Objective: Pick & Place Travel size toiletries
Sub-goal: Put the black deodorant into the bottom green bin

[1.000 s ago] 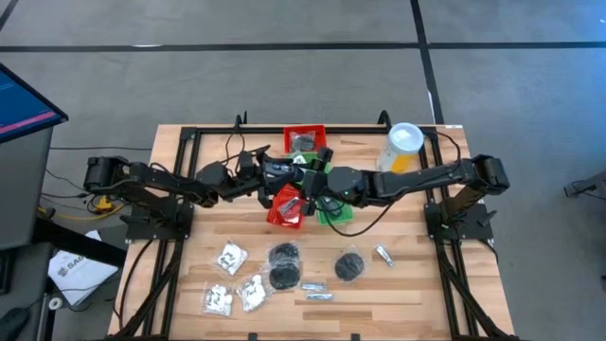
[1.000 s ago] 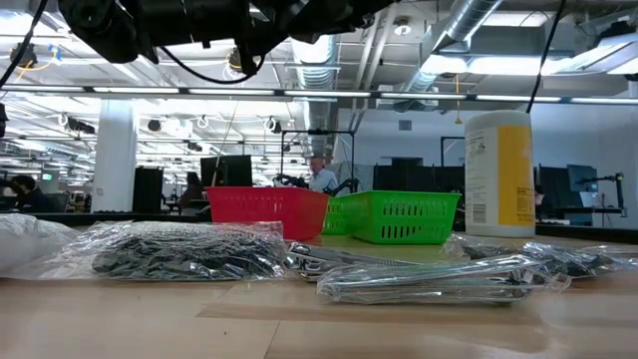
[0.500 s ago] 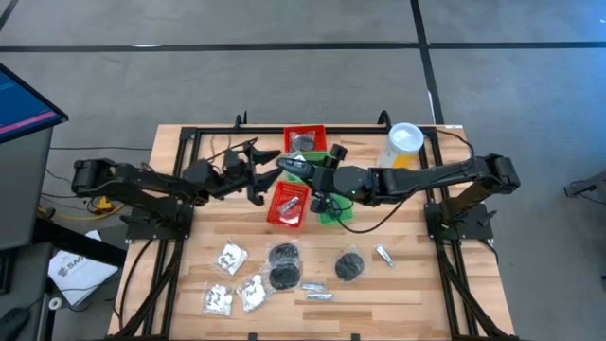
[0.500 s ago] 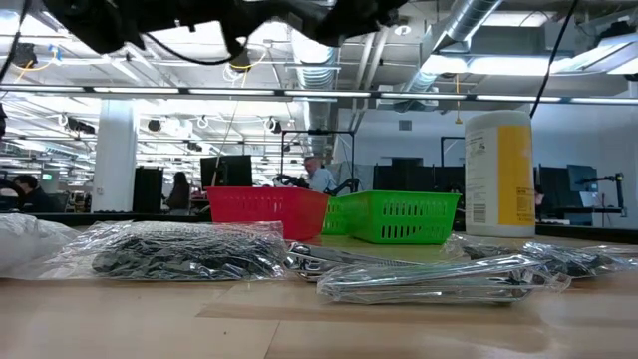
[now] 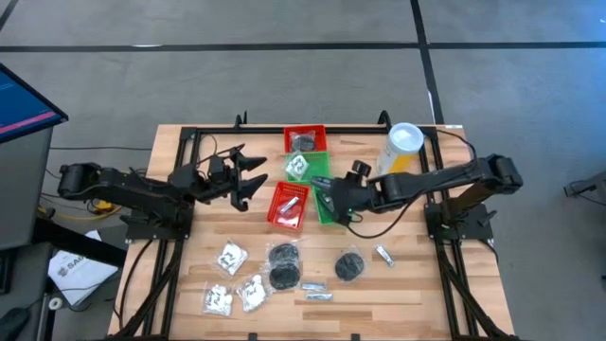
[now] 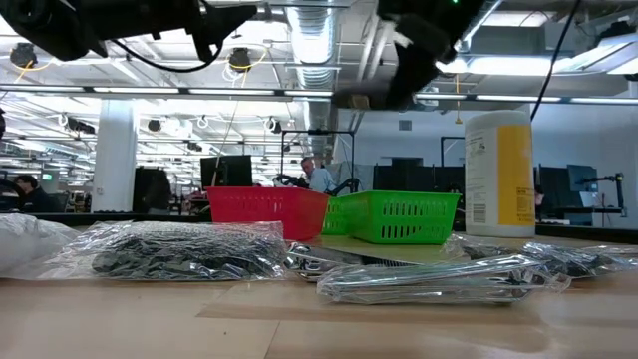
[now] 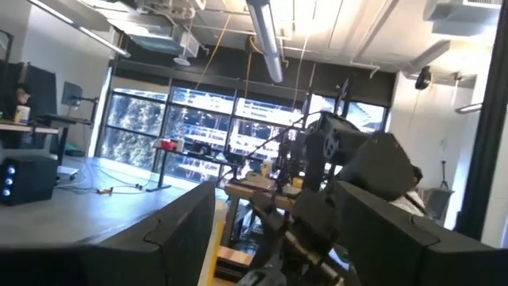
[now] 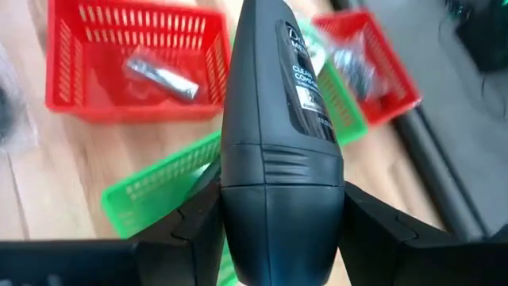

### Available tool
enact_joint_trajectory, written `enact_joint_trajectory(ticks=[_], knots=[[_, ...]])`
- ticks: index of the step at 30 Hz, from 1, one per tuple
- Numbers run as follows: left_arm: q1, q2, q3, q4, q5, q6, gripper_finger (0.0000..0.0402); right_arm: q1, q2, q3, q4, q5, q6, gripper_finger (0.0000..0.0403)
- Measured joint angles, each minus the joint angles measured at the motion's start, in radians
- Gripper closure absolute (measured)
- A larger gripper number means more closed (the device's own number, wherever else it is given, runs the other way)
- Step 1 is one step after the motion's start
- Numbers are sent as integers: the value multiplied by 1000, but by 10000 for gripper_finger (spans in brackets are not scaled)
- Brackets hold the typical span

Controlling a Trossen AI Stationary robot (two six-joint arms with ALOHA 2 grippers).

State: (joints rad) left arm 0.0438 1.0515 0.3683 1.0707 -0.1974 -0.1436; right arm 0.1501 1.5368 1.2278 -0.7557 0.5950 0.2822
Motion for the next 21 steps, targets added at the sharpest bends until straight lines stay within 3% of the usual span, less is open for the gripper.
enact_joint_trajectory(ticks=[9, 21], knots=[[-7, 10, 0, 2, 1, -3, 152, 16, 6, -111, -19, -44, 258, 219], [-7, 10, 0, 3, 1, -3, 152, 0, 6, -253, 138, -72, 347, 219]])
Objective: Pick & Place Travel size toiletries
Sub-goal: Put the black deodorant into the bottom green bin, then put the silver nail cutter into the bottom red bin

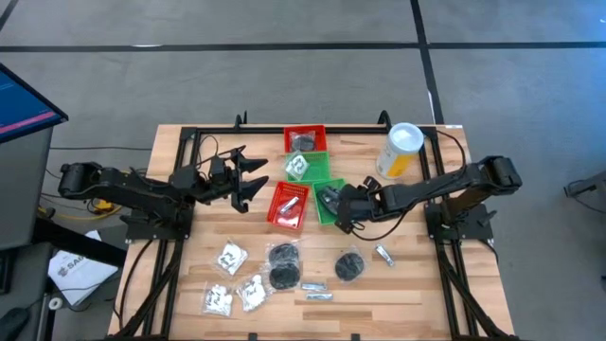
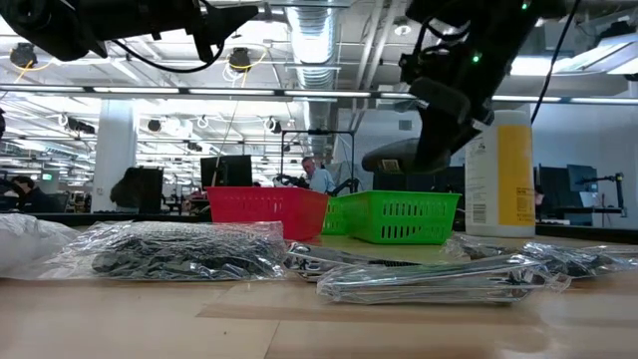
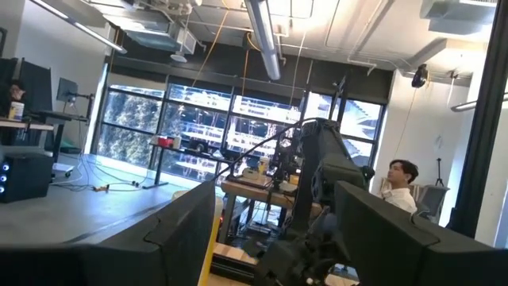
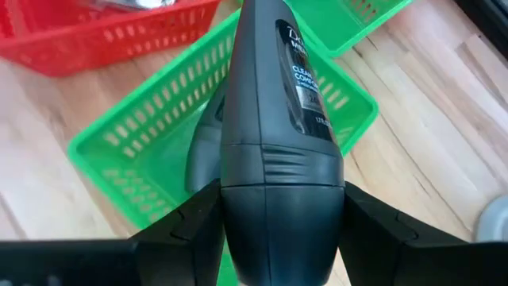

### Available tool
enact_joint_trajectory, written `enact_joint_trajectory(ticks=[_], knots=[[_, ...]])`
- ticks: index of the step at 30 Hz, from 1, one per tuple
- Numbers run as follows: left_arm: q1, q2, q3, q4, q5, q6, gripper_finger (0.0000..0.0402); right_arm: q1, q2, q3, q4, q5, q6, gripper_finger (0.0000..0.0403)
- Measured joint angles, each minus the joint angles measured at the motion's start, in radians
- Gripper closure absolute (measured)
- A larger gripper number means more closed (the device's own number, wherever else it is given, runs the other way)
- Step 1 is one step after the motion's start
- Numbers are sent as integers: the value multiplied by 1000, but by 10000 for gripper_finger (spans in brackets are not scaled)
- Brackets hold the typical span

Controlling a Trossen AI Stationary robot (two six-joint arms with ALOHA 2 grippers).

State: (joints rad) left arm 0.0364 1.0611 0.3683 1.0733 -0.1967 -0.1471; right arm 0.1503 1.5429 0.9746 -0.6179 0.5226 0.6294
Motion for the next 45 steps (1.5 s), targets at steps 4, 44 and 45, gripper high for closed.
enact_joint_trajectory(ticks=[4, 44, 45], knots=[[0, 0, 0, 0, 0, 0, 152, -26, 0, -20, 31, -2, 0, 219], [0, 0, 0, -1, 0, 0, 152, -68, 0, -63, 113, -45, -24, 127], [0, 0, 0, -1, 0, 0, 152, -65, 0, -63, 110, -47, -23, 130]])
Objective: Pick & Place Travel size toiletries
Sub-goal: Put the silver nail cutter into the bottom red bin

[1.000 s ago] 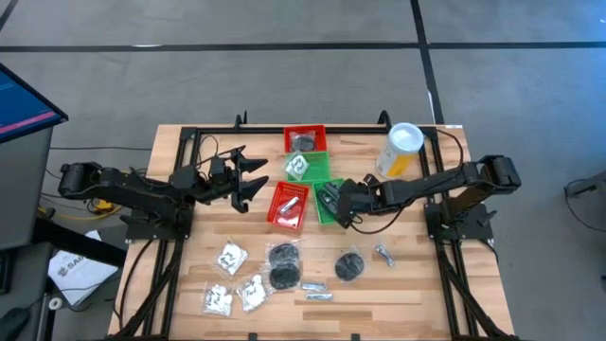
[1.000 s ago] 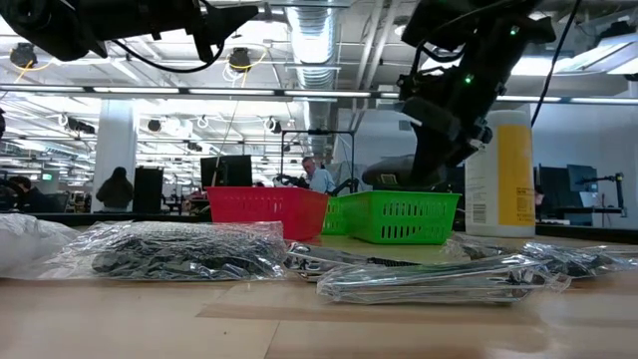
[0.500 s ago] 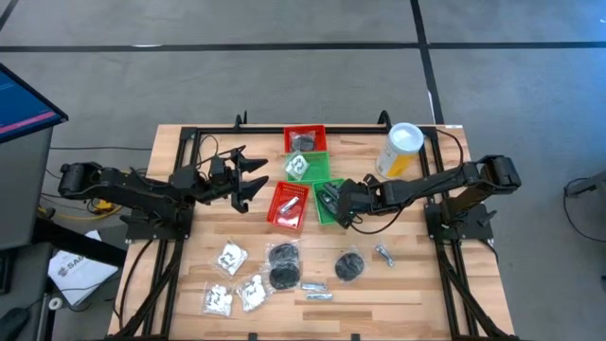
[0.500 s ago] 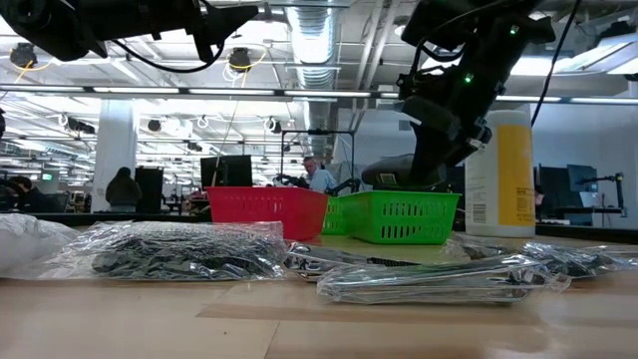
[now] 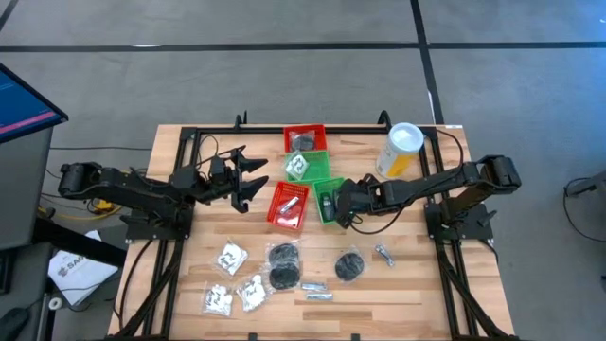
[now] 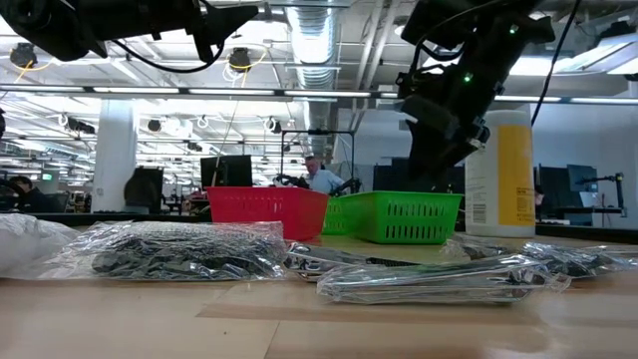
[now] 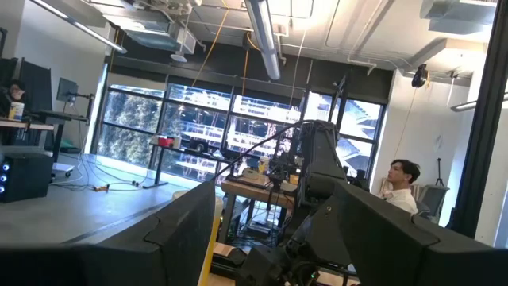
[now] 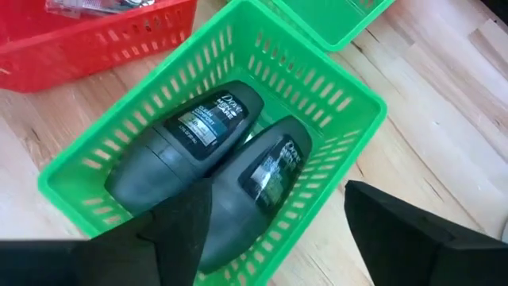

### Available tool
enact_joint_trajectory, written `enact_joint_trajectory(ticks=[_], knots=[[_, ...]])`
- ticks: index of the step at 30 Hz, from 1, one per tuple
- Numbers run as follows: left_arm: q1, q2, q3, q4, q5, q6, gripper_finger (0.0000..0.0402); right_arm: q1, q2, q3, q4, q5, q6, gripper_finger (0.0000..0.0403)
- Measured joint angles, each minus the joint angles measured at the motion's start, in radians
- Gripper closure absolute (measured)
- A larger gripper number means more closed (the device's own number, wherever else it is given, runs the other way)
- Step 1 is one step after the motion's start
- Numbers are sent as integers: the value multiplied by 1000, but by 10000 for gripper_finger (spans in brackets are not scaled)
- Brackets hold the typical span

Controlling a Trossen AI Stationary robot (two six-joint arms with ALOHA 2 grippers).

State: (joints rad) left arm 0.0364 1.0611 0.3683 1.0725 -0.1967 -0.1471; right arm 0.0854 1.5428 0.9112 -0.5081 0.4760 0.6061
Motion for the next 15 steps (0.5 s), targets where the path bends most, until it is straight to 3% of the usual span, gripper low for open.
enact_joint_trajectory(ticks=[12, 15], knots=[[0, 0, 0, 0, 0, 0, 152, 138, -1, 43, -211, -12, 146, 170], [0, 0, 0, 0, 0, -9, 152, 190, -1, 45, -238, -68, 186, 181]])
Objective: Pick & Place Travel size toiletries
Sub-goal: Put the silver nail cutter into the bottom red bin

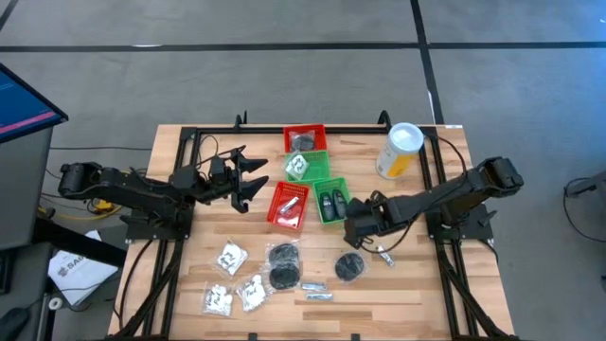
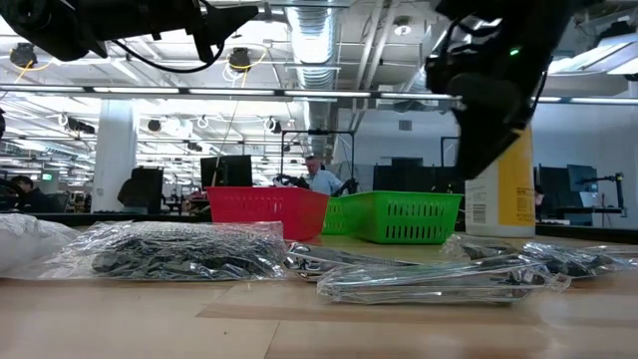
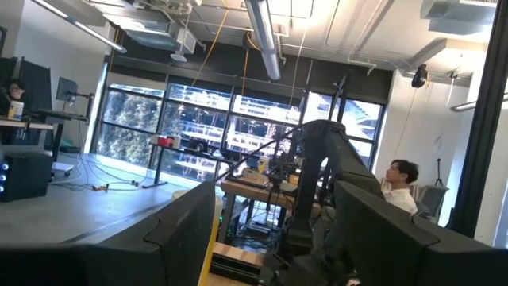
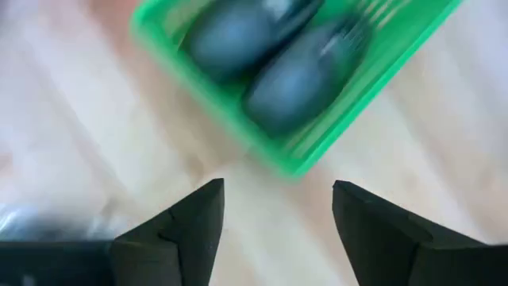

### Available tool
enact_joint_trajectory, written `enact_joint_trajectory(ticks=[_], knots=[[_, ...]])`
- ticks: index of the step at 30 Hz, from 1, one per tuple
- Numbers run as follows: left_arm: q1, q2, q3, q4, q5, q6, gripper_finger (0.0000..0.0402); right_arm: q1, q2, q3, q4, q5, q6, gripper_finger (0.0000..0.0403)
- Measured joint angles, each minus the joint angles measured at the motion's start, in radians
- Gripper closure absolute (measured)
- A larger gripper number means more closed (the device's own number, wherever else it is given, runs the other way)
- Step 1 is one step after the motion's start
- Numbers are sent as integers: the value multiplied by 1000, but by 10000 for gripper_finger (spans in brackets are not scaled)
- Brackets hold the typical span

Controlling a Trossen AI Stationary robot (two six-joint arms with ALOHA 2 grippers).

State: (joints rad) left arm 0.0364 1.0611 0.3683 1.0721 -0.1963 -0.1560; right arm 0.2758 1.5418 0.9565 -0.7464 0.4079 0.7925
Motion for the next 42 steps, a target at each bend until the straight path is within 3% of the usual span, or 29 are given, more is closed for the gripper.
enact_joint_trajectory(ticks=[5, 13, 29, 42], knots=[[0, 0, 0, 0, 0, -9, 152, 82, 0, 0, -49, -153, 89, 194], [0, 0, 0, 0, 0, -10, 152, 211, 0, 0, -151, -251, 273, 206], [0, 0, 0, 0, 0, -17, 152, 387, 1, -60, -138, -329, 583, 191], [0, 0, 0, 0, 11, -17, 152, 411, 1, -72, -119, -313, 597, 188]])
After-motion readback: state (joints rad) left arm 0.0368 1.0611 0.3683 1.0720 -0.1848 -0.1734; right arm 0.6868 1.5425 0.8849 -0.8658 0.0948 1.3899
